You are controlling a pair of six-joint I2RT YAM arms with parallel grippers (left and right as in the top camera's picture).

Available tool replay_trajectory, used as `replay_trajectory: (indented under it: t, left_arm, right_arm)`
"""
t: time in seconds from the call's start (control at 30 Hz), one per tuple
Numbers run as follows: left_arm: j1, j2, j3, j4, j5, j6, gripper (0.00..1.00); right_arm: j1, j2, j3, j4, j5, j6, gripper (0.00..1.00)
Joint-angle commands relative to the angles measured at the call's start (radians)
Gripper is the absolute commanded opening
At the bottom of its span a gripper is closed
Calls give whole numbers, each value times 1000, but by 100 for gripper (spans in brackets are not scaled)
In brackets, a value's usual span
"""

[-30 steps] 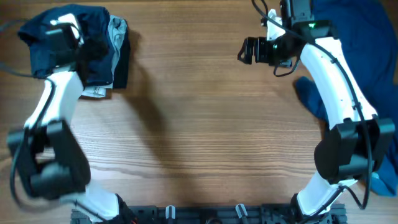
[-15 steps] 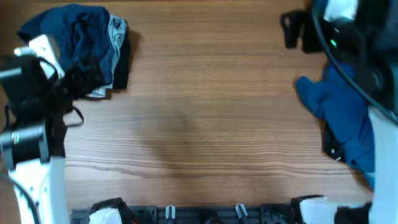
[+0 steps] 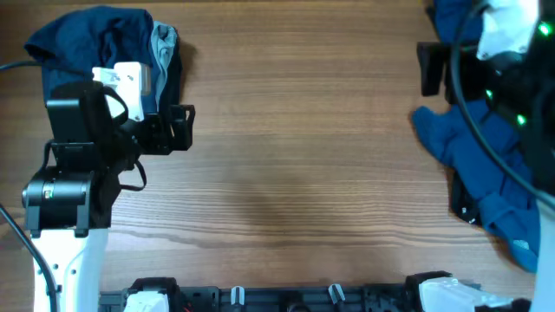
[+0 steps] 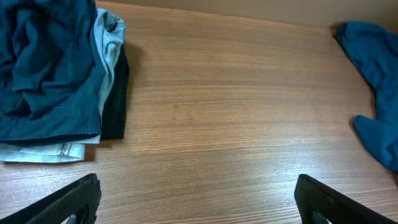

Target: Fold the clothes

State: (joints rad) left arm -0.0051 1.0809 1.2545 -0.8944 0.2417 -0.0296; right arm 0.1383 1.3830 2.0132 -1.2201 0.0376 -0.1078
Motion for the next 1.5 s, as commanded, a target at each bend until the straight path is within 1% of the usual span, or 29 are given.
replay_trajectory:
  t: [0.0,0.23,0.3,0.37,0.47,0.73,0.77,0.8,0.83,0.93,0.97,1.0,1.03,1.07,1.1,1.13,1.17,1.2,1.27,1.33,1.37,1.4,1.47]
  left_arm:
    - [-5,3,0,3,12,26,100]
    - [-5,3,0,3,12,26,100]
    - [-5,3,0,3,12,26,100]
    - [-5,3,0,3,12,26,100]
    - [-5,3,0,3,12,26,100]
    - [-5,3,0,3,12,26,100]
    - [-5,3,0,0,4,26,100]
    - [-5,1,0,-8,-37,26,100]
    - [-6,-10,0,-22,-86,26,100]
    - [-6,-69,0,-85,-82,23,100]
    - [-6,-95,-1,-84,-82,23,100]
    - [-6,-139,-25,-26,-75,23,100]
    - [-6,-189,-79,71,-75,22,100]
    - [-6,-259,-181,227,-69,22,100]
    - [-9,-314,-272,342,-61,22,100]
    - [-11,-377,-382,476,-54,21,100]
    - [-11,-459,-532,637,-43,12,100]
    - [-11,-560,-718,816,-45,-36,100]
    - [-10,-689,-945,1001,-51,-93,100]
    - [-10,-764,-1067,1079,-53,-114,100]
    - [-10,-795,-1107,1085,-53,-114,100]
    - [-10,-813,-1122,1069,-61,-114,100]
    - [-10,-856,-1127,976,-79,-114,100]
  right_arm:
    - [-2,76,7,-4,26,-24,100]
    - [-2,247,7,-4,26,-24,100]
    - [-2,277,7,-5,42,-76,100]
    - [-1,285,7,3,41,-168,100]
    - [-1,285,7,53,40,-256,100]
    - [-2,287,7,56,41,-259,100]
    - [-2,287,7,56,41,-259,100]
    - [-2,287,7,56,41,-259,100]
    - [-2,287,7,56,41,-259,100]
    - [-2,287,7,56,41,-259,100]
    - [-1,287,7,56,41,-259,100]
    - [-1,287,7,56,41,-259,100]
    - [-2,287,7,56,41,-259,100]
    - [-2,287,7,56,41,-259,100]
    - [-2,287,7,56,41,-259,100]
    - [-2,287,7,56,41,-259,100]
    - [-2,287,7,56,41,-259,100]
    - [-2,287,7,56,41,-258,100]
    - [-2,287,7,56,41,-259,100]
    - [-2,287,7,56,41,-259,100]
    - [-2,287,7,56,41,-259,100]
    - [-2,287,7,56,41,-259,100]
    - [-1,287,7,56,41,-259,100]
